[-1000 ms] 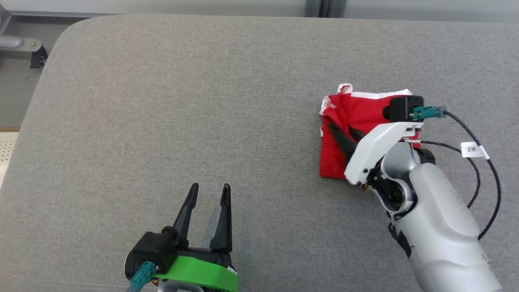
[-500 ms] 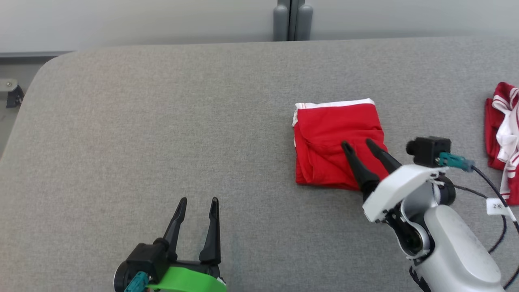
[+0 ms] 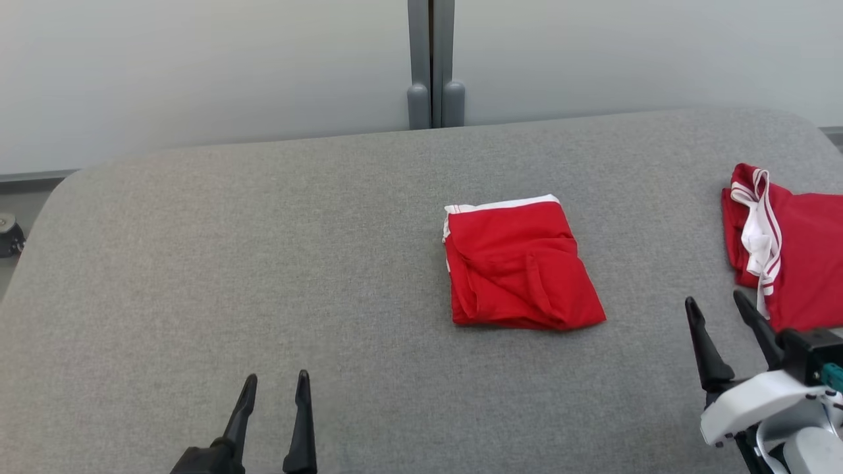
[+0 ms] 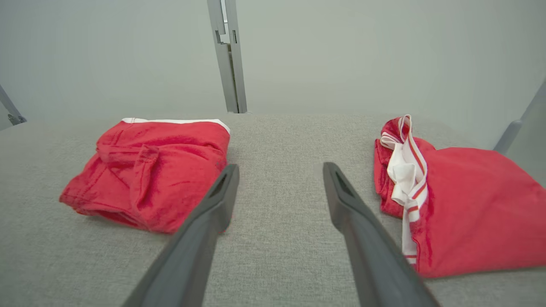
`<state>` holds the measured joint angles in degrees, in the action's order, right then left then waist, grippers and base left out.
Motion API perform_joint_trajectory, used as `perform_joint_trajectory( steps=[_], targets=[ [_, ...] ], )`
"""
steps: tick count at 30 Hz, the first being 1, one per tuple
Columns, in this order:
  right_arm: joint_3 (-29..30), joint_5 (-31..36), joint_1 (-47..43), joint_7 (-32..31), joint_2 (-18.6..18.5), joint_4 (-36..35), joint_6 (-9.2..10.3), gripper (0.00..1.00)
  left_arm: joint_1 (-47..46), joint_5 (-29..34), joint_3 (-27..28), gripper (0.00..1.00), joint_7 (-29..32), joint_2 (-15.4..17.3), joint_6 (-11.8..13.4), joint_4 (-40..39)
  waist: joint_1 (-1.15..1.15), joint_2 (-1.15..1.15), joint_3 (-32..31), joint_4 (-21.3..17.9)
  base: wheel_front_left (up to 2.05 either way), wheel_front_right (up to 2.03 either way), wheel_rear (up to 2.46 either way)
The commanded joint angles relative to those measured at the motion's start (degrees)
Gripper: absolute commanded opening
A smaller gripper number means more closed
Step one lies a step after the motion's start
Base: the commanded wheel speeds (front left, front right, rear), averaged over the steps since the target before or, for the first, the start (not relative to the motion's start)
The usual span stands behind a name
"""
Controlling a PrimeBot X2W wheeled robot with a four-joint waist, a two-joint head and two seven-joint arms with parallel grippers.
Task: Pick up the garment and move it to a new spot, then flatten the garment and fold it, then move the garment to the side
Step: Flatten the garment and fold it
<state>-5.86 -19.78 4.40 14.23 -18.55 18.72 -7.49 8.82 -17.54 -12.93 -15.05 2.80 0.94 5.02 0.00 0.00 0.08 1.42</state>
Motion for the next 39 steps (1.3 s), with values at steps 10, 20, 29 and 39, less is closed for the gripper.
perform_joint_trajectory(
  steps=[10, 20, 29, 39],
  targets=[
    [5.0, 2.6, -7.2, 0.9, 1.1, -4.0, 0.03, 1.0, 4.4, -0.5, 3.9, 1.0, -0.1, 0.2, 0.0, -1.7, 0.0, 0.0, -2.6, 1.0, 0.0, 0.0, 0.0],
    [2.8, 1.0, -3.2, 0.9, -0.1, -4.9, 0.03, 0.0, 2.7, 0.4, 4.4, 1.0, -0.1, 0.2, -1.4, -1.3, 0.0, 0.0, -0.1, 1.5, 0.0, 0.0, 0.0],
    [-7.9, 3.3, 13.0, -0.7, -3.3, 3.8, 0.04, 0.0, -4.0, 1.8, 3.7, 1.0, -0.1, 0.2, -3.4, -0.1, 0.0, 0.0, 7.9, 4.6, 0.0, 0.0, 0.0],
    [-17.3, 0.5, 24.2, 0.3, 1.8, 22.4, 0.05, 0.0, -7.1, 0.5, 1.7, 1.0, -0.1, 0.2, -2.7, 1.0, 0.0, 0.0, 10.3, 7.6, 0.0, 0.0, 0.0]
  ],
)
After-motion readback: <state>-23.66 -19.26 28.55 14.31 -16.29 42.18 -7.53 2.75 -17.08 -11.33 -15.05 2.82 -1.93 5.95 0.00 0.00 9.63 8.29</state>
